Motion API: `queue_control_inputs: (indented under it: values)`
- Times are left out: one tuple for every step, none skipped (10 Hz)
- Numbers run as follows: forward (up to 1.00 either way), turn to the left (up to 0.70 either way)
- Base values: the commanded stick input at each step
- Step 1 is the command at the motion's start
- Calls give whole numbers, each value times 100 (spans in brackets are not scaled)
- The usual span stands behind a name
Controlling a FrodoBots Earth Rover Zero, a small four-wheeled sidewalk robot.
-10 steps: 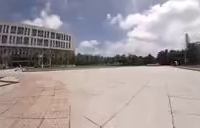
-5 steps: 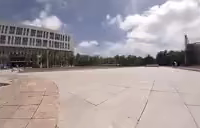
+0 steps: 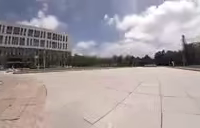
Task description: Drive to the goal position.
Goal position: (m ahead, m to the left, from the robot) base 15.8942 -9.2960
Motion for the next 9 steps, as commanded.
queue_control_inputs:
  values:
    - [100, -13]
    - [100, -3]
    - [100, 0]
    - [100, -5]
    - [100, -12]
    - [100, -5]
    - [100, 0]
    - [100, 0]
    - [100, 0]
